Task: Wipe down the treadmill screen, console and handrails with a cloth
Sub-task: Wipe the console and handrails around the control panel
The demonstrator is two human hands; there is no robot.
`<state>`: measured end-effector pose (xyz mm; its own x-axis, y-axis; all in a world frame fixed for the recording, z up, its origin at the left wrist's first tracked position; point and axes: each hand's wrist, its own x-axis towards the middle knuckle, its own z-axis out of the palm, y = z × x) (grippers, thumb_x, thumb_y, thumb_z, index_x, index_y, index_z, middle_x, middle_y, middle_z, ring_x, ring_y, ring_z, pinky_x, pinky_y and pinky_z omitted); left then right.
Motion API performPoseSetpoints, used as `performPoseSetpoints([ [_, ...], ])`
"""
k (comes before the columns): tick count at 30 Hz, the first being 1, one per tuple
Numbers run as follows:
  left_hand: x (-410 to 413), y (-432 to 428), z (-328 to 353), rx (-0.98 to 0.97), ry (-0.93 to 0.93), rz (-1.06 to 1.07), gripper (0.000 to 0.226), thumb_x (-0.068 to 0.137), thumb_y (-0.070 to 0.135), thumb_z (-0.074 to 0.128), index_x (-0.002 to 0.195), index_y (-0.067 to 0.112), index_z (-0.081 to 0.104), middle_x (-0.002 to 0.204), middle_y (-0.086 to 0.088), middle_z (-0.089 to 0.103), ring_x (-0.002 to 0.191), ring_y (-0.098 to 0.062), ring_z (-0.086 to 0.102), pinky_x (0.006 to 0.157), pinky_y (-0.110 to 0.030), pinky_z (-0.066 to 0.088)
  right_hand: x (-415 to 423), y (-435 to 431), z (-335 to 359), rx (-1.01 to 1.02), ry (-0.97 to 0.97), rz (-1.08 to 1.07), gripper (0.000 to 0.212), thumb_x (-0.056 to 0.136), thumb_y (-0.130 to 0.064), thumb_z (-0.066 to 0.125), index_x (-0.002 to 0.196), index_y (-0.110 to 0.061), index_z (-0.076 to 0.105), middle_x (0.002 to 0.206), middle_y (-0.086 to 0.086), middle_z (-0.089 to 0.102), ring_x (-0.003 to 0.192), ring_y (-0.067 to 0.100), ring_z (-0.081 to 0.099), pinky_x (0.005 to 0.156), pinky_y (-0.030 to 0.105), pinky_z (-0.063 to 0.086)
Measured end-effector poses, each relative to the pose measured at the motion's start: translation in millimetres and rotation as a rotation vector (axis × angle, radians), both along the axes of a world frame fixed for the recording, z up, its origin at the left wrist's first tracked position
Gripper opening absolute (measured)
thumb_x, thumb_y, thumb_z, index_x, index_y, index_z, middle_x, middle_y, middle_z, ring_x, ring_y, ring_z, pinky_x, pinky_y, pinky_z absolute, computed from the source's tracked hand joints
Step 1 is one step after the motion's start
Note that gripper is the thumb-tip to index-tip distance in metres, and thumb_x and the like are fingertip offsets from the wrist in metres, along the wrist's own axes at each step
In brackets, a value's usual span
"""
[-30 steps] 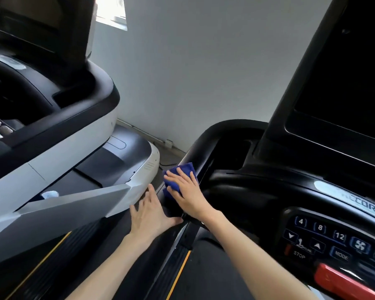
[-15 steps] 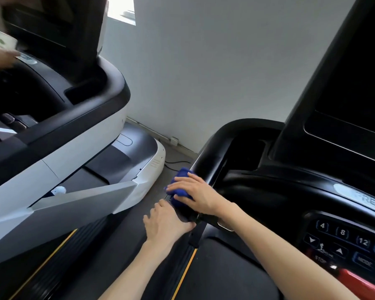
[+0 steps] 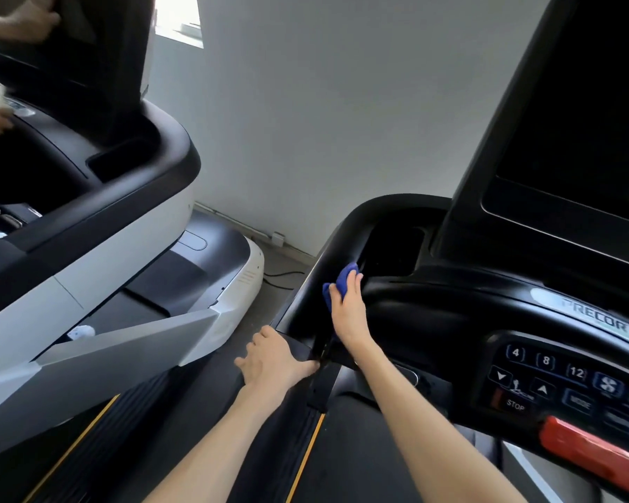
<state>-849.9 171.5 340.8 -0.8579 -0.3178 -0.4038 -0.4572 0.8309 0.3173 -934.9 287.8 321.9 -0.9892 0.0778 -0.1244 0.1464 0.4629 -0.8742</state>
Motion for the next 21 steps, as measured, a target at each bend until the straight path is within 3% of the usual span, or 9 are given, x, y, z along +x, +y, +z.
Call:
performPoseSetpoints([
  [2, -0.6, 0.2, -2.2, -0.003, -0.002, 0.001, 0.099, 0.063, 0.067, 0.07, 0.131, 0.005, 0.033, 0.135, -0.008, 0.046, 0.124, -0.026, 0.047, 0.097, -0.044, 0.038, -3.3, -3.8, 6.1, -0.087, -0.079, -0.074, 0.059, 0.101, -0.022, 0.038, 0.15, -0.009, 0.007, 0.149, 0.014, 0.03, 0.133, 0.029, 0.035, 0.1, 0.023, 0.029],
  [5, -0.6, 0.8, -3.9, -0.027, 0.001, 0.005, 0.099, 0.063, 0.066, 0.07, 0.131, 0.005, 0.033, 0.135, -0.01, 0.046, 0.124, -0.027, 0.047, 0.097, -0.045, 0.039, 26.4, -6.0, 10.8, -0.015, -0.102, -0.071, 0.053, 0.1, -0.023, 0.039, 0.147, -0.01, 0.017, 0.139, 0.016, 0.044, 0.123, 0.028, 0.046, 0.091, 0.024, 0.033],
  [8, -1.7, 1.9, -3.7, -0.039, -0.004, 0.011, 0.098, 0.063, 0.065, 0.071, 0.13, 0.004, 0.033, 0.134, -0.01, 0.047, 0.124, -0.027, 0.046, 0.097, -0.044, 0.038, 62.9, 1.4, 12.4, 0.058, -0.095, 0.051, 0.041, 0.1, -0.017, 0.041, 0.14, -0.01, 0.034, 0.129, 0.009, 0.052, 0.113, 0.02, 0.051, 0.083, 0.017, 0.033],
  [11, -1.9, 1.9, -2.7, -0.044, -0.019, 0.011, 0.1, 0.062, 0.067, 0.071, 0.131, 0.005, 0.033, 0.136, -0.01, 0.045, 0.125, -0.028, 0.045, 0.097, -0.044, 0.038, 69.1, 24.6, 25.9, 0.119, -0.077, 0.147, 0.023, 0.098, -0.017, 0.046, 0.116, -0.009, 0.057, 0.107, 0.004, 0.06, 0.099, 0.013, 0.053, 0.072, 0.021, 0.037],
  [14, -2.6, 2.0, -2.2, -0.058, -0.03, 0.014, 0.101, 0.062, 0.068, 0.071, 0.131, 0.004, 0.033, 0.135, -0.01, 0.045, 0.126, -0.027, 0.045, 0.097, -0.045, 0.038, 66.4, 51.3, 50.8, 0.088, 0.007, 0.057, 0.019, 0.098, -0.022, 0.045, 0.109, -0.015, 0.059, 0.092, 0.0, 0.062, 0.076, 0.007, 0.056, 0.057, 0.007, 0.037],
  [16, -2.7, 2.4, -2.0, -0.065, -0.032, 0.01, 0.101, 0.062, 0.068, 0.07, 0.131, 0.004, 0.032, 0.135, -0.01, 0.045, 0.126, -0.027, 0.044, 0.097, -0.045, 0.038, 67.3, 61.2, 53.6, 0.098, 0.077, -0.011, 0.018, 0.099, -0.022, 0.044, 0.106, -0.016, 0.06, 0.088, -0.004, 0.062, 0.075, 0.002, 0.055, 0.061, 0.005, 0.037],
  [17, -2.9, 2.5, -1.7, -0.07, -0.034, 0.008, 0.101, 0.063, 0.068, 0.07, 0.132, 0.004, 0.032, 0.135, -0.01, 0.045, 0.126, -0.027, 0.044, 0.097, -0.045, 0.038, 67.0, 61.0, 47.9, 0.177, 0.086, 0.011, 0.021, 0.099, -0.023, 0.044, 0.106, -0.013, 0.06, 0.092, 0.0, 0.063, 0.082, 0.008, 0.058, 0.07, 0.011, 0.038],
  [20, -2.6, 2.2, -2.3, -0.083, -0.043, 0.006, 0.102, 0.064, 0.067, 0.07, 0.133, 0.004, 0.03, 0.137, -0.011, 0.043, 0.127, -0.027, 0.042, 0.099, -0.045, 0.037, 74.1, 43.6, 5.1, 0.567, 0.055, 0.141, 0.033, 0.098, -0.028, 0.04, 0.116, -0.007, 0.059, 0.116, 0.012, 0.062, 0.115, 0.029, 0.053, 0.096, 0.034, 0.032],
  [21, -2.6, 2.2, -2.5, -0.081, -0.043, 0.007, 0.103, 0.064, 0.067, 0.069, 0.134, 0.004, 0.03, 0.137, -0.011, 0.042, 0.127, -0.028, 0.042, 0.099, -0.046, 0.037, 76.2, 36.2, -9.4, 0.713, 0.03, 0.191, 0.04, 0.094, -0.031, 0.04, 0.119, -0.007, 0.059, 0.116, 0.012, 0.063, 0.113, 0.031, 0.055, 0.097, 0.038, 0.03],
])
